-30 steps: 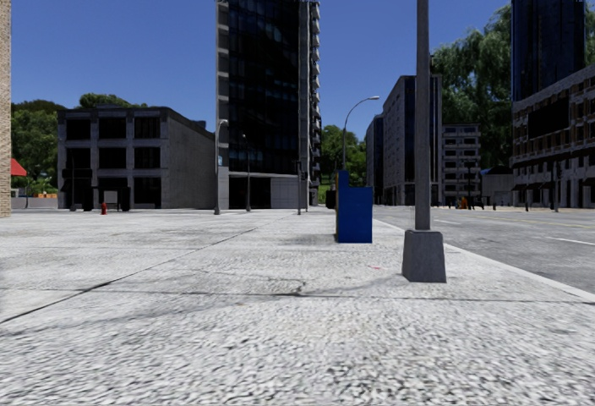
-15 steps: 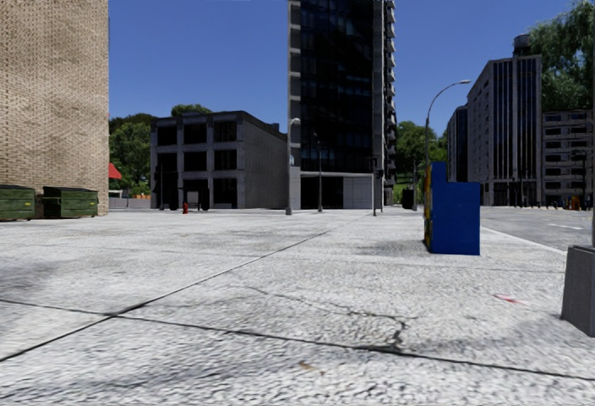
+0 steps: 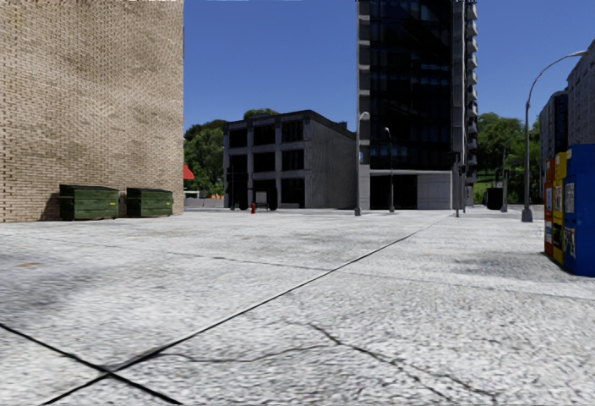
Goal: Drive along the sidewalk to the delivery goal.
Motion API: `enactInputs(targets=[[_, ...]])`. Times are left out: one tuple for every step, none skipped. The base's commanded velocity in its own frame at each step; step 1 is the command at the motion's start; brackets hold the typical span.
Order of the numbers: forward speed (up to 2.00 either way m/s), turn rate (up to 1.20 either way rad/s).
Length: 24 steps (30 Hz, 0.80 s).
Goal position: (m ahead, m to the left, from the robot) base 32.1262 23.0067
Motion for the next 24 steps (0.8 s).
enactInputs(targets=[[2.0,0.55],[2.0,0.55],[2.0,0.55],[2.0,0.55],[2.0,0.55],[2.0,0.55],[2.0,0.52],[2.0,0.41],[2.0,0.0],[2.0,0.0],[2.0,0.0],[2.0,0.0],[2.0,0.0],[2.0,0.0],[2.0,0.0],[2.0,0.0],[2.0,0.0],[2.0,0.0],[2.0,0.0],[2.0,0.0],[2.0,0.0],[2.0,0.0],[2.0,0.0],[2.0,0.0]])
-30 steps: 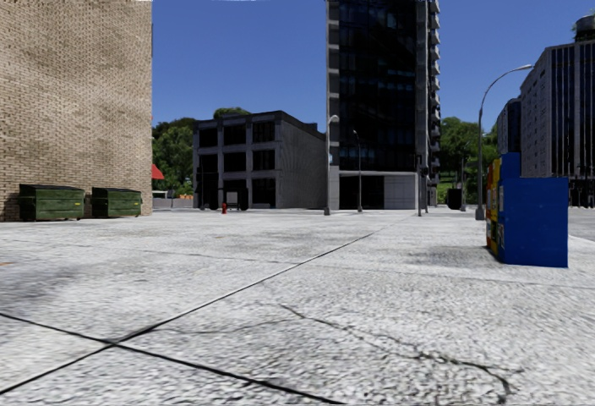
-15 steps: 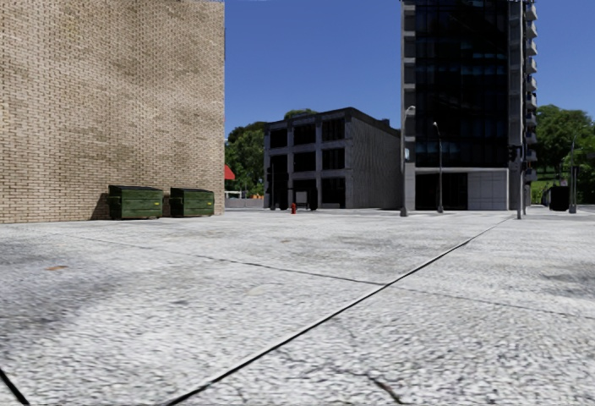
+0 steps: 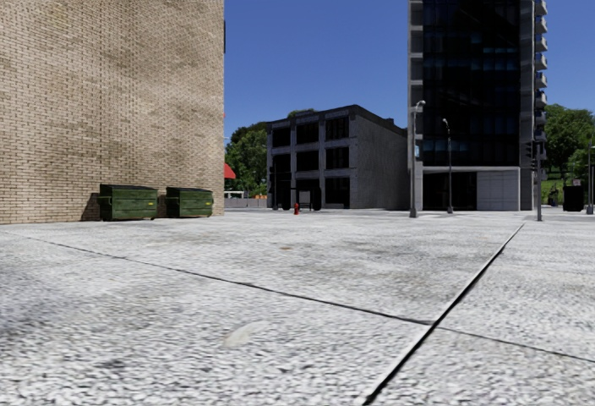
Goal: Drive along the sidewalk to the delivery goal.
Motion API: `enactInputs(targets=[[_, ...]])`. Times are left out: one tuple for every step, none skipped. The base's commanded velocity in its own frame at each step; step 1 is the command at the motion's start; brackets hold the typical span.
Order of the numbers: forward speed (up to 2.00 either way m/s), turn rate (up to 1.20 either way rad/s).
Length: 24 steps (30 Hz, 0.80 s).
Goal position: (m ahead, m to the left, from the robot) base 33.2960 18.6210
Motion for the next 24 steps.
enactInputs(targets=[[2.0,0.0],[2.0,0.0],[2.0,0.0],[2.0,0.0],[2.0,0.0],[2.0,0.0],[2.0,0.0],[2.0,0.0],[2.0,0.0],[2.0,0.0],[2.0,0.0],[2.0,0.0],[2.0,0.0],[2.0,0.0],[2.0,0.0],[2.0,0.0],[2.0,0.0],[2.0,0.0],[2.0,0.0],[2.0,0.0],[2.0,0.0],[2.0,0.0],[2.0,0.0],[2.0,0.0]])
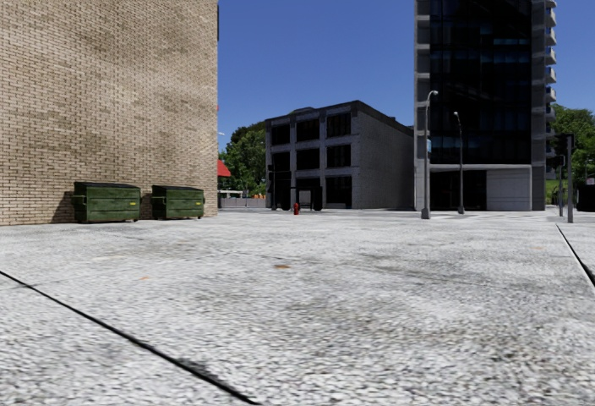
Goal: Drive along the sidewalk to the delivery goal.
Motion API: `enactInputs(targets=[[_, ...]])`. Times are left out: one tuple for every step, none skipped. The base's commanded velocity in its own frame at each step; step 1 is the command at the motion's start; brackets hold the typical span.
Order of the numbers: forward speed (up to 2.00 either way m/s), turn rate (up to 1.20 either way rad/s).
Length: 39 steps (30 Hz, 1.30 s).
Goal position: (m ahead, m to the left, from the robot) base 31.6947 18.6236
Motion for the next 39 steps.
enactInputs(targets=[[2.0,0.0],[2.0,0.0],[2.0,0.0],[2.0,0.0],[2.0,0.0],[2.0,0.0],[2.0,0.0],[2.0,0.0],[2.0,0.0],[2.0,0.0],[2.0,0.0],[2.0,0.0],[2.0,0.0],[2.0,0.0],[2.0,0.0],[2.0,0.0],[2.0,0.0],[2.0,0.0],[2.0,0.0],[2.0,0.0],[2.0,0.0],[2.0,0.0],[2.0,0.0],[2.0,0.0],[2.0,0.0],[2.0,0.0],[2.0,0.0],[2.0,0.0],[2.0,0.0],[2.0,0.0],[2.0,0.0],[2.0,0.0],[2.0,0.0],[2.0,0.0],[2.0,0.0],[2.0,0.0],[2.0,0.0],[2.0,0.0],[2.0,0.0]])
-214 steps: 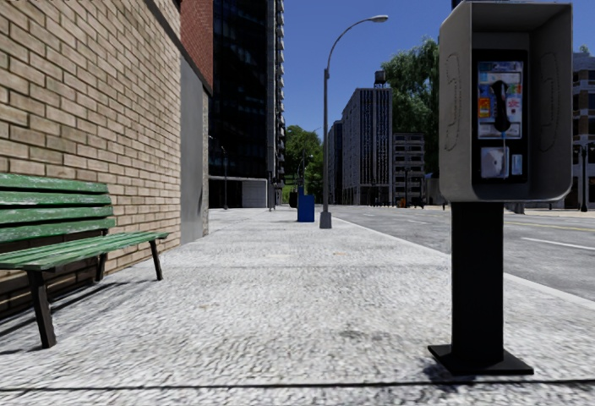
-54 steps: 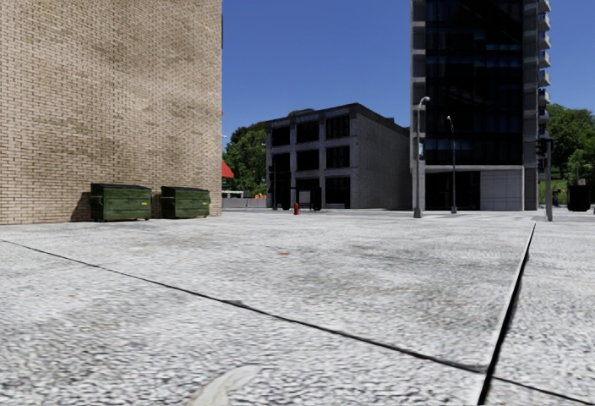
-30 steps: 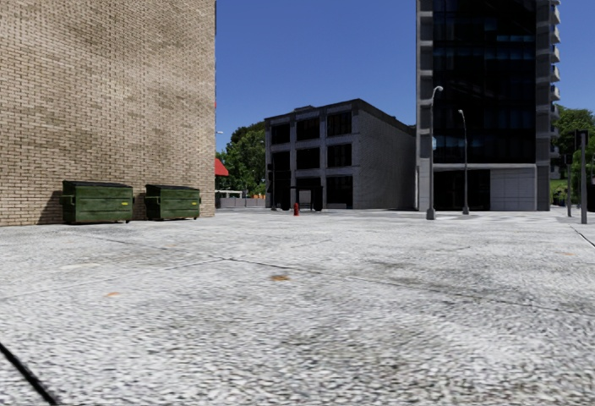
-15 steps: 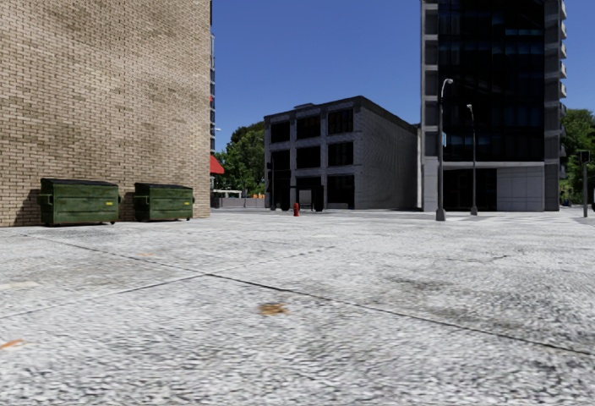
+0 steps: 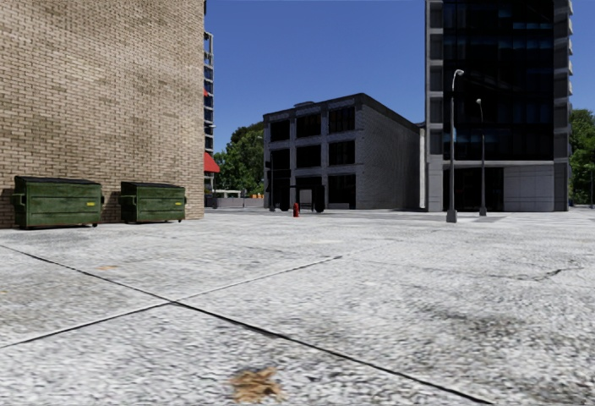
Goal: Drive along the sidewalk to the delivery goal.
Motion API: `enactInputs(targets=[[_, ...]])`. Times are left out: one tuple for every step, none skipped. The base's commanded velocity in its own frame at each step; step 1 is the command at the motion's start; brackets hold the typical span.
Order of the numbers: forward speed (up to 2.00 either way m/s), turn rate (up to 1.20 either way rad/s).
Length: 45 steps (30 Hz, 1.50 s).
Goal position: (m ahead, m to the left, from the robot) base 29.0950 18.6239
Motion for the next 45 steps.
enactInputs(targets=[[2.0,0.0],[2.0,0.0],[2.0,0.0],[2.0,0.0],[2.0,0.0],[2.0,0.0],[2.0,0.0],[2.0,0.0],[2.0,0.0],[2.0,0.0],[2.0,0.0],[2.0,0.0],[2.0,0.0],[2.0,0.0],[2.0,0.0],[2.0,0.0],[2.0,0.0],[2.0,0.0],[2.0,0.0],[2.0,0.0],[2.0,0.0],[2.0,0.0],[2.0,0.0],[2.0,0.0],[2.0,0.0],[2.0,0.0],[2.0,0.0],[2.0,0.0],[2.0,0.0],[2.0,0.0],[2.0,0.0],[2.0,0.0],[2.0,0.0],[2.0,0.0],[2.0,0.0],[2.0,0.0],[2.0,0.0],[2.0,0.0],[2.0,0.0],[2.0,0.0],[2.0,0.0],[2.0,0.0],[2.0,0.0],[2.0,0.0],[2.0,0.0]])
